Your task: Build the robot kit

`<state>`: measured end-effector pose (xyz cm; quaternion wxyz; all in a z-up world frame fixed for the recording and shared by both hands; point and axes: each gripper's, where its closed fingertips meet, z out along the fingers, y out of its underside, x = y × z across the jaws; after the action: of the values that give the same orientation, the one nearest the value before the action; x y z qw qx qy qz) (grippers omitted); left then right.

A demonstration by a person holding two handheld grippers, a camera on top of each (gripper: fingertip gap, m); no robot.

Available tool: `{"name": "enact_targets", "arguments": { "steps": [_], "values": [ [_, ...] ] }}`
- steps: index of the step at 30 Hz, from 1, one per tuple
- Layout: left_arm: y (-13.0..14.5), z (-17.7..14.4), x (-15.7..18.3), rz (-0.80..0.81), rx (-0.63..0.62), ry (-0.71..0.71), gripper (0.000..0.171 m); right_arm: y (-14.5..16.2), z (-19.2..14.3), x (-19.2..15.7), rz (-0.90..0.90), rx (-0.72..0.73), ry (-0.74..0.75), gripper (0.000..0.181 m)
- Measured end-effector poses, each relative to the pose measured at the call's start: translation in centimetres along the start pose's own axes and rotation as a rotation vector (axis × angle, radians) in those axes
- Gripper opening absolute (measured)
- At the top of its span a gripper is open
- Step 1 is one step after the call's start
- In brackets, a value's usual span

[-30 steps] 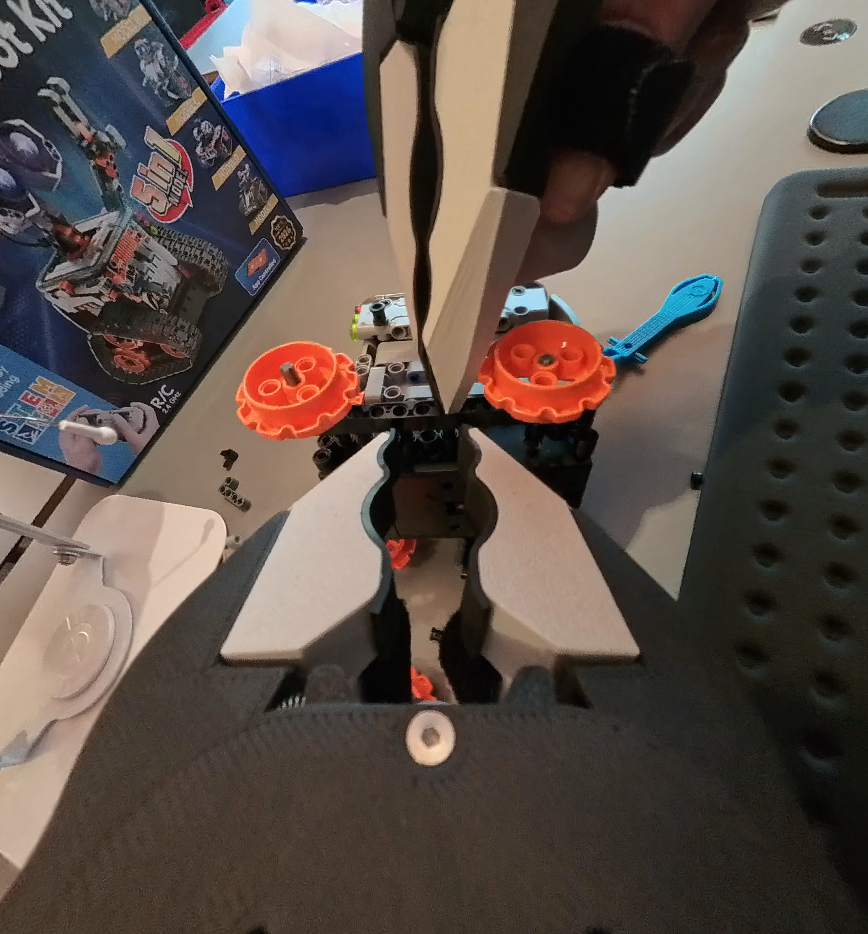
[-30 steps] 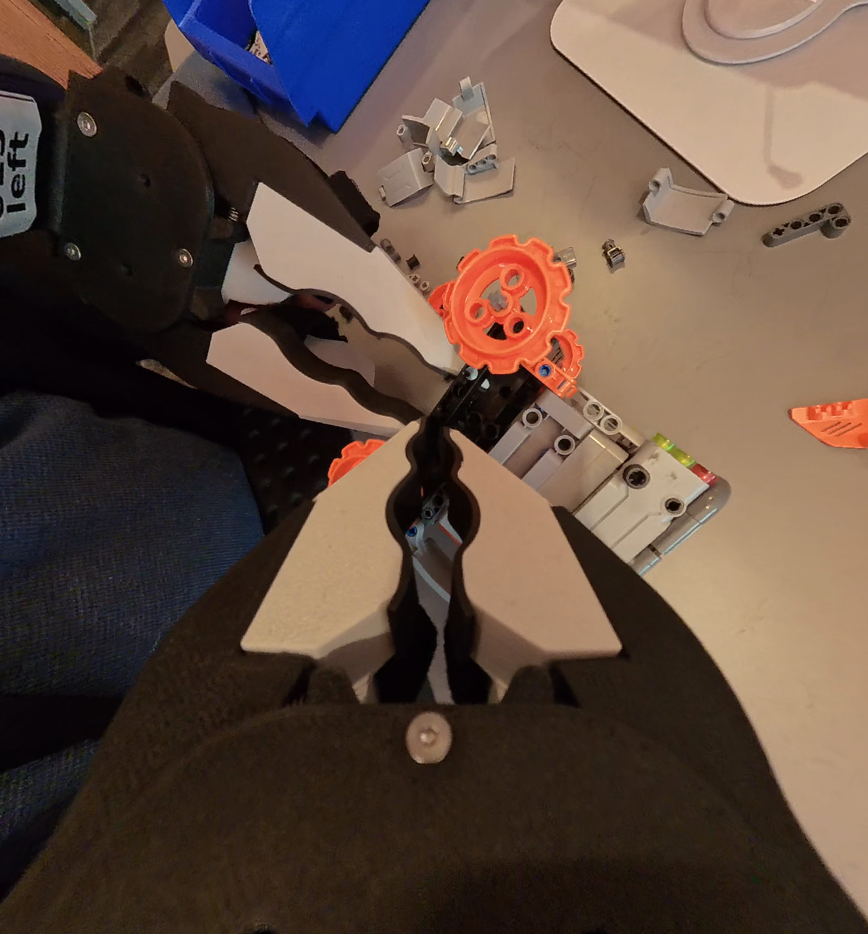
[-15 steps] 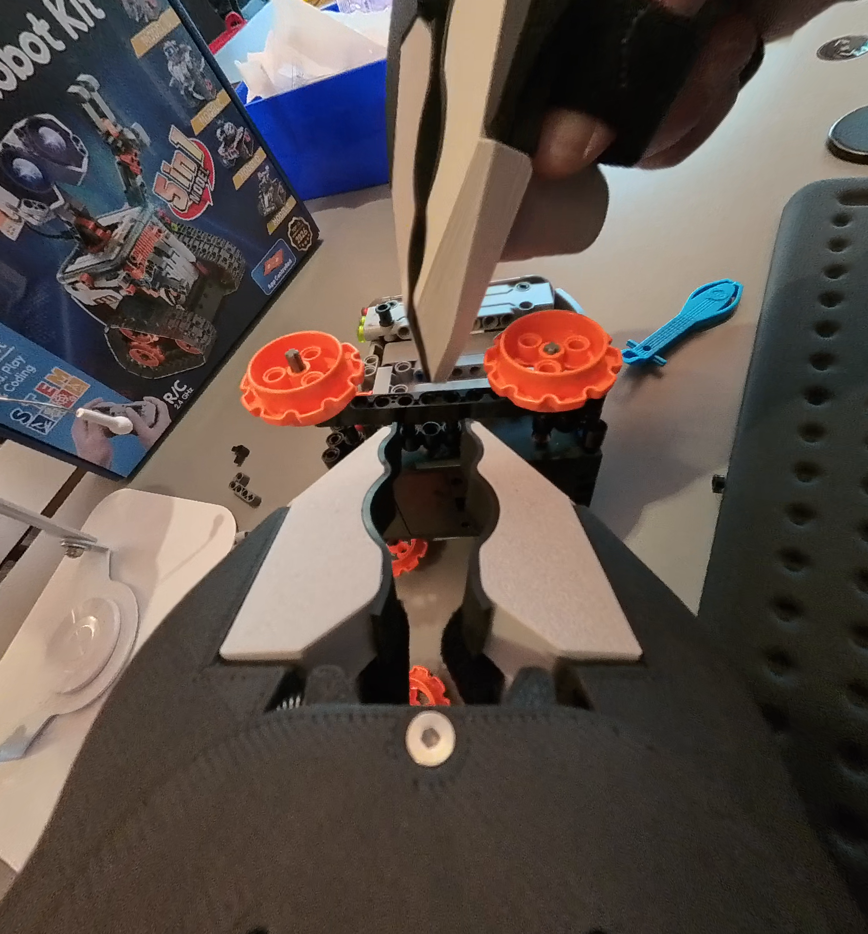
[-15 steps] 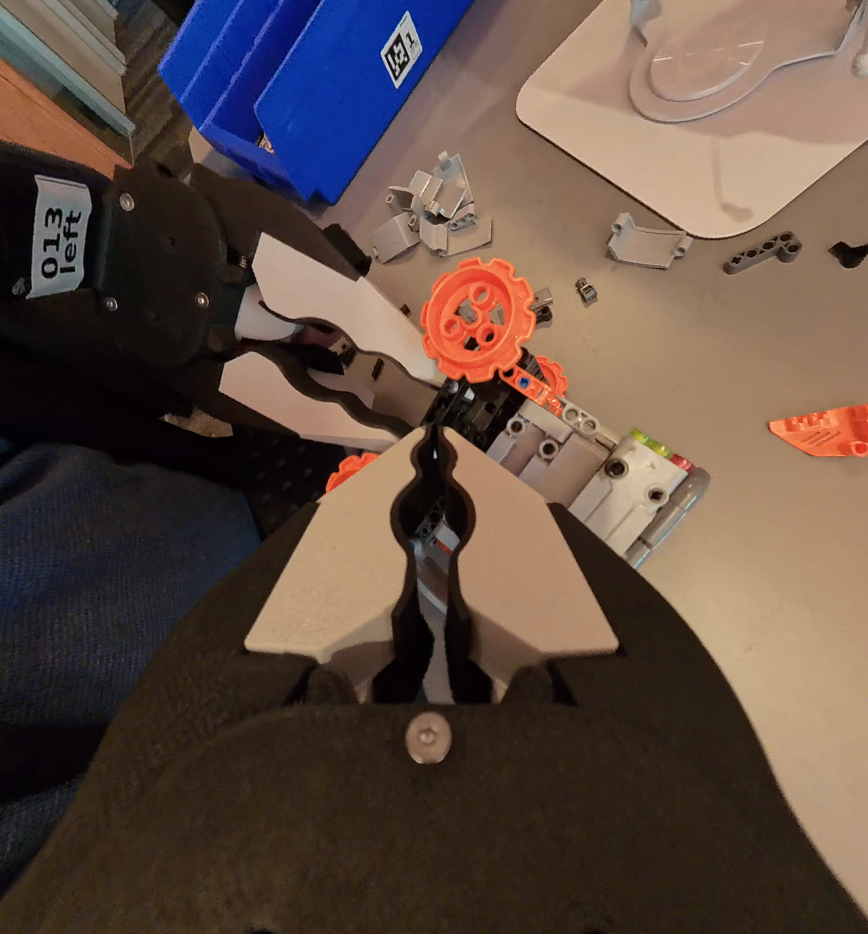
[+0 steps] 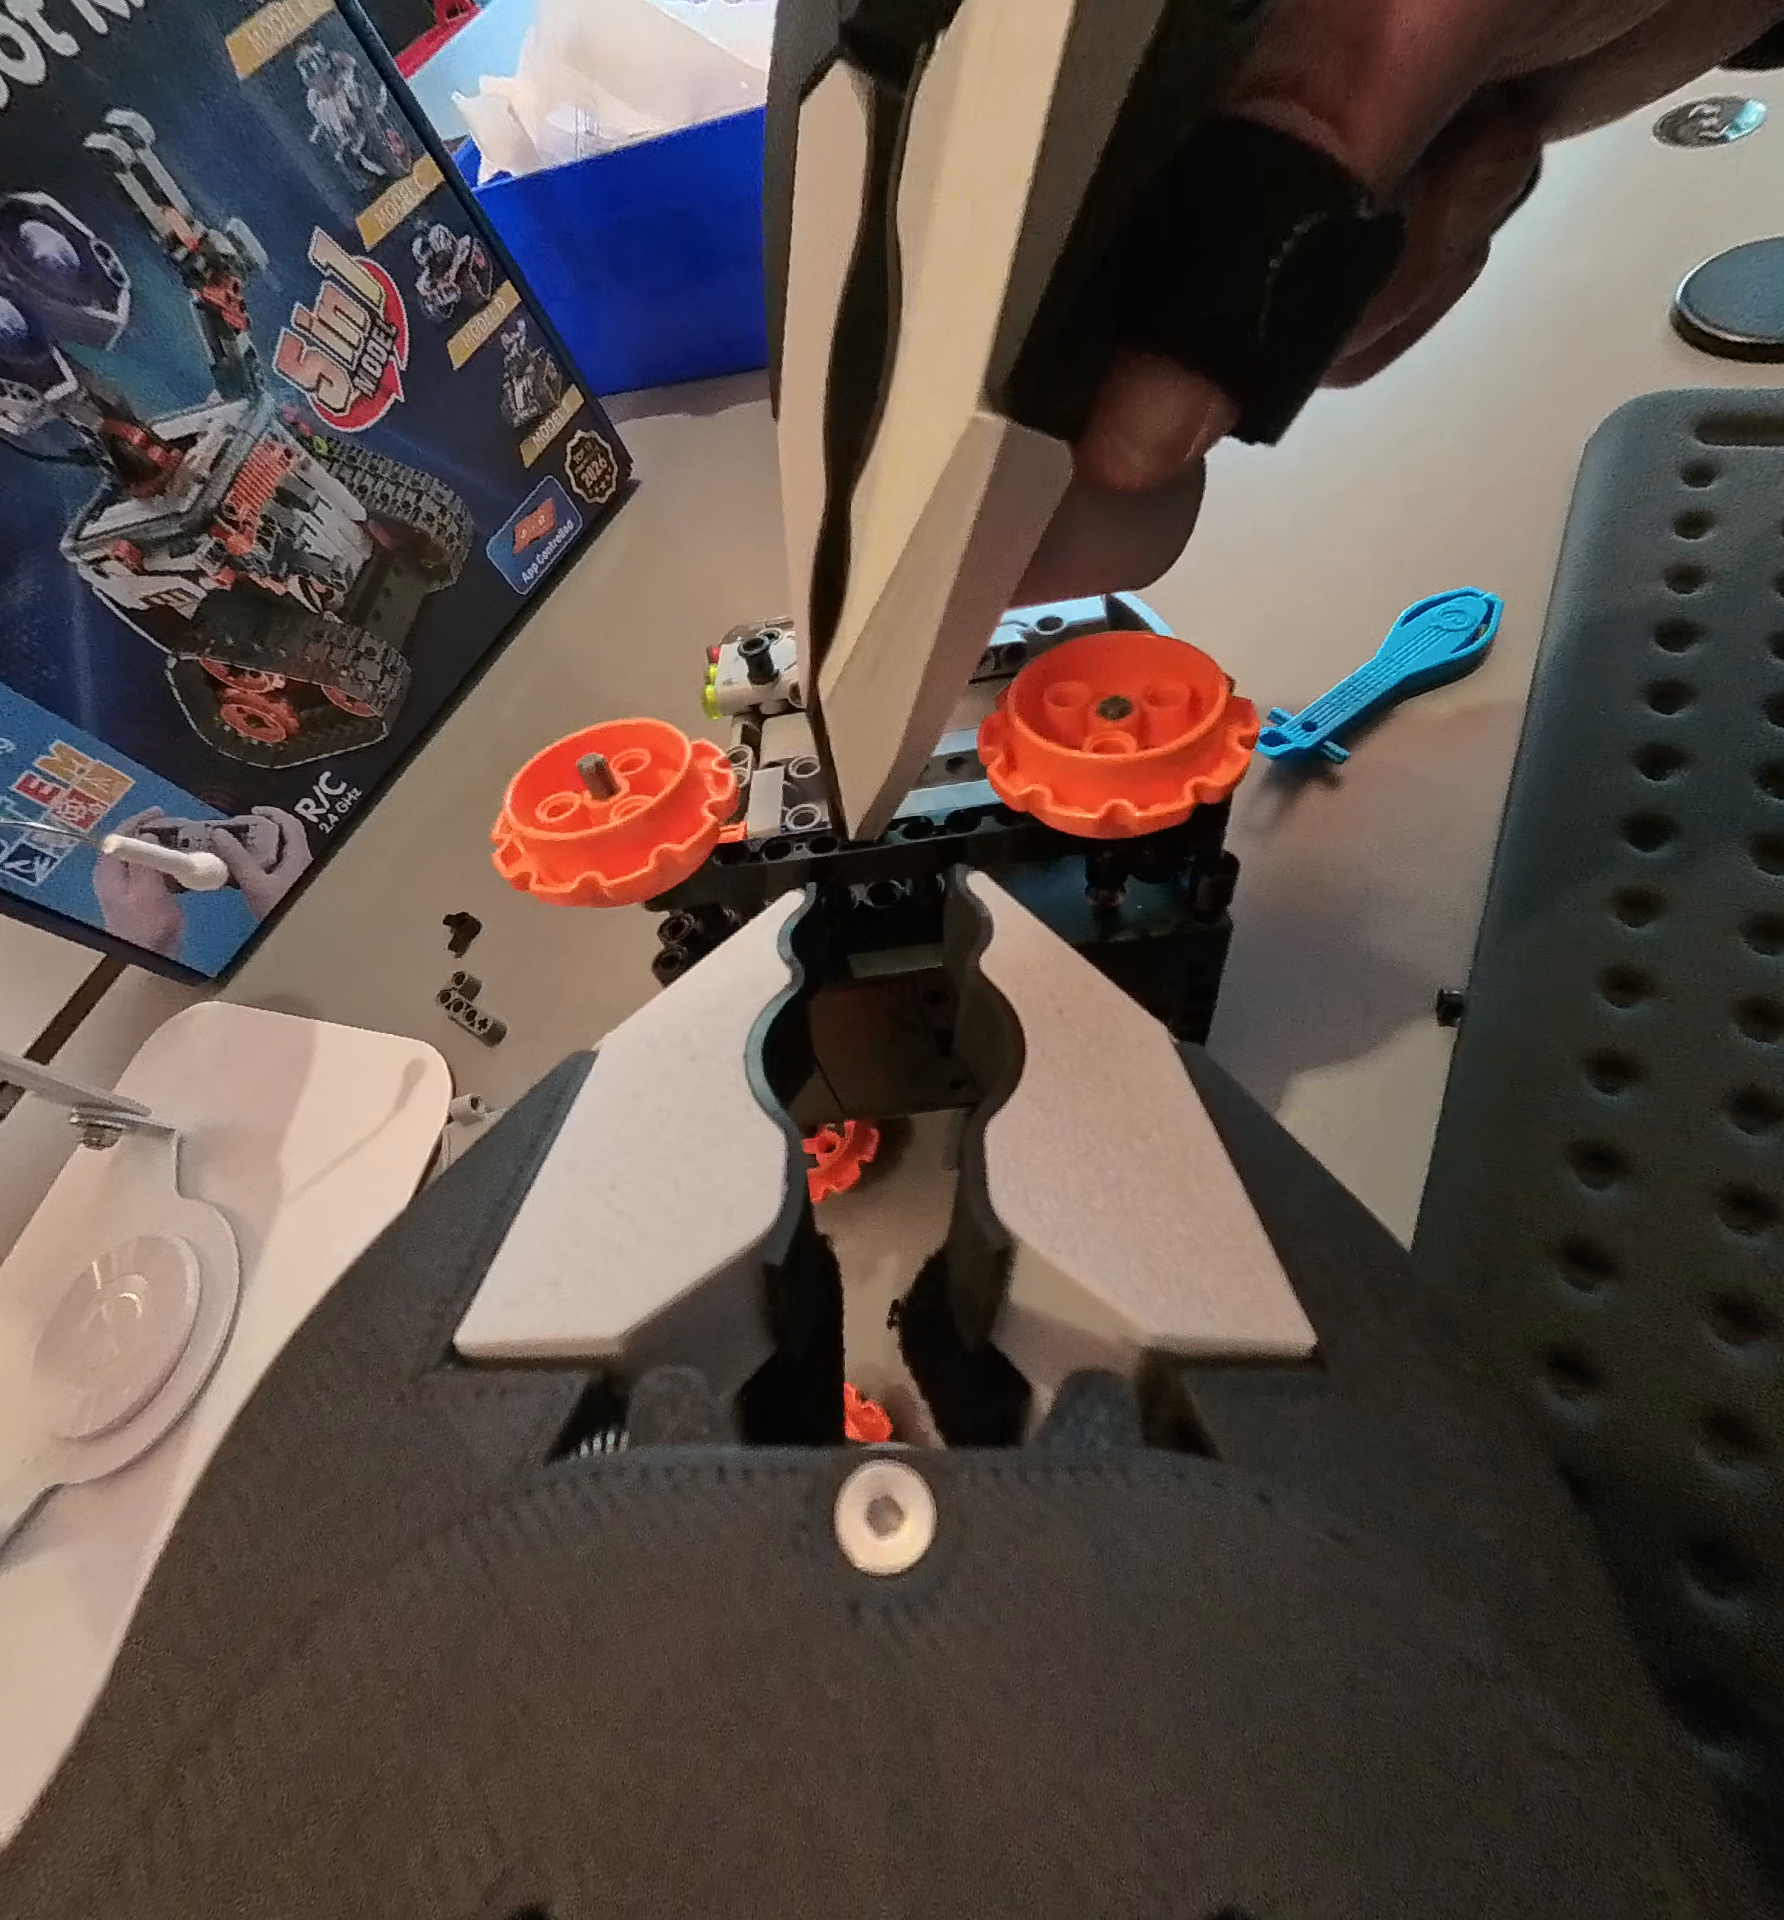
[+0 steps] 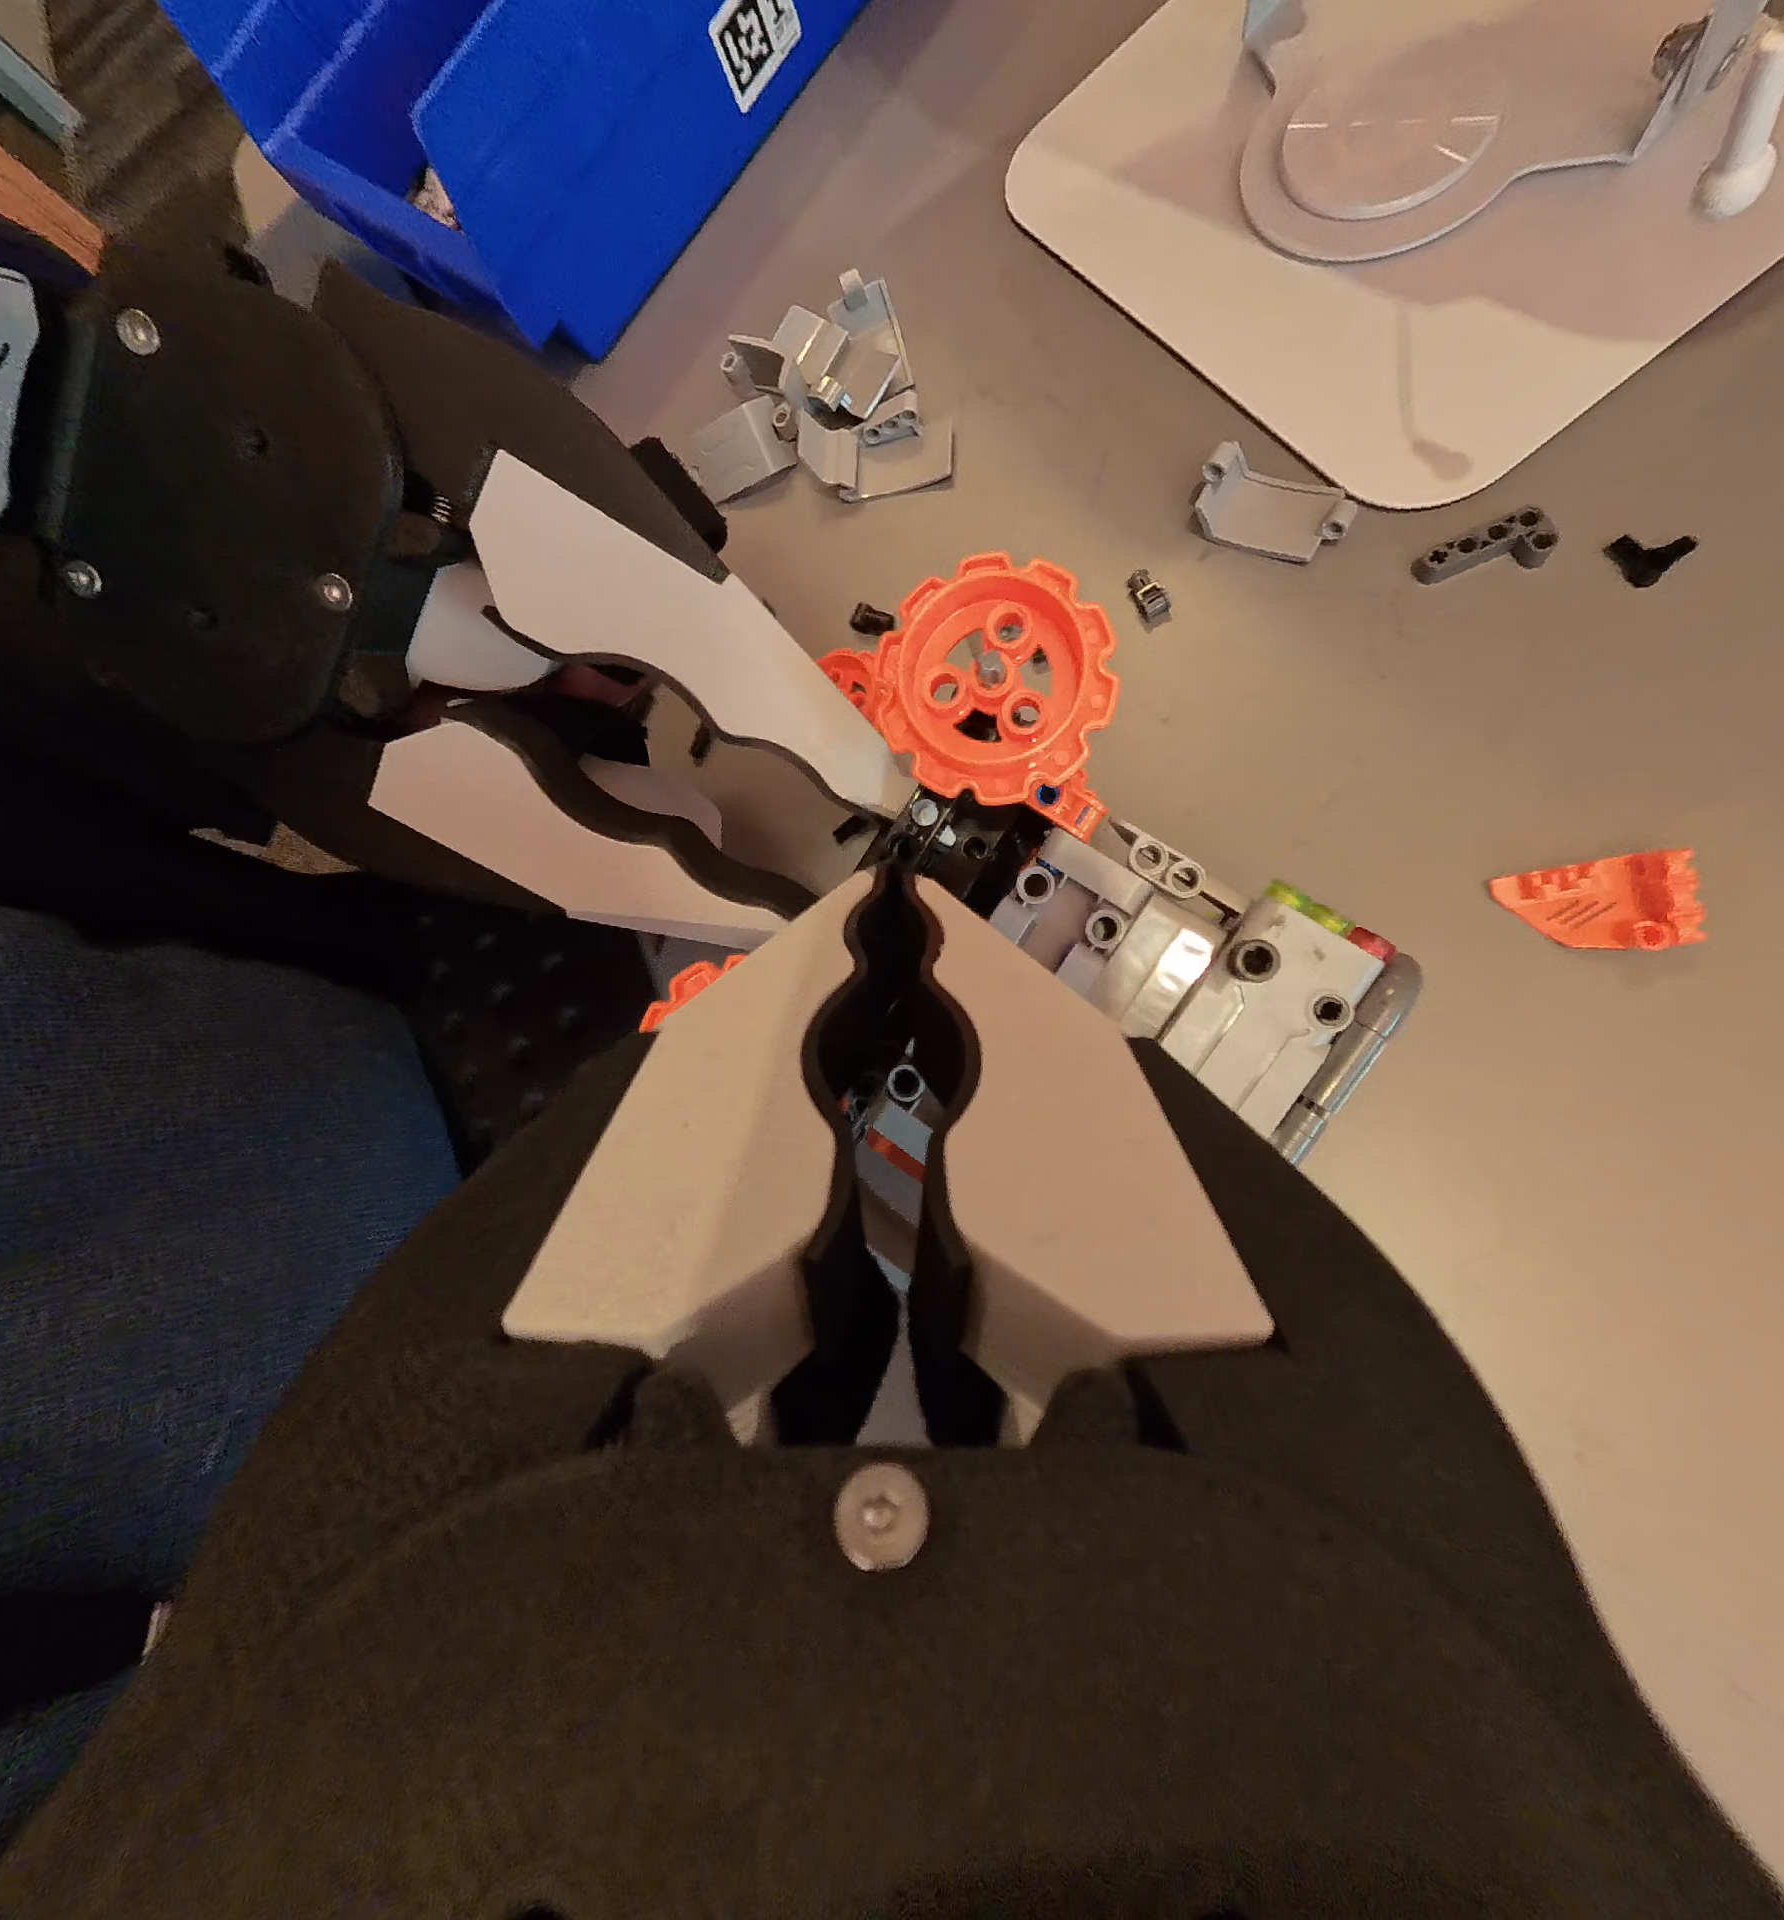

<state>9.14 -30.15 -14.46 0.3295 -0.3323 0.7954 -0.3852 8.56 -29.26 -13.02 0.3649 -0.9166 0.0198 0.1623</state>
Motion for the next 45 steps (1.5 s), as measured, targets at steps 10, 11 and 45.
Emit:
{"name": "enact_targets", "arguments": {
  "steps": [10,11,45],
  "values": [
    [0.14,0.18,-0.06,-0.025,-0.033,0.033,0.018,0.08,0.18,0.23,-0.101,-0.082,0.074,0.000],
    [0.15,0.19,-0.08,-0.028,-0.033,0.034,0.018,0.08,0.18,0.24,-0.104,-0.084,0.077,0.000],
    [0.63,-0.34,-0.20,-0.243,0.182,-0.042,0.022,-0.18,0.52,-0.02,-0.175,-0.084,0.133,0.000]
  ]
}}
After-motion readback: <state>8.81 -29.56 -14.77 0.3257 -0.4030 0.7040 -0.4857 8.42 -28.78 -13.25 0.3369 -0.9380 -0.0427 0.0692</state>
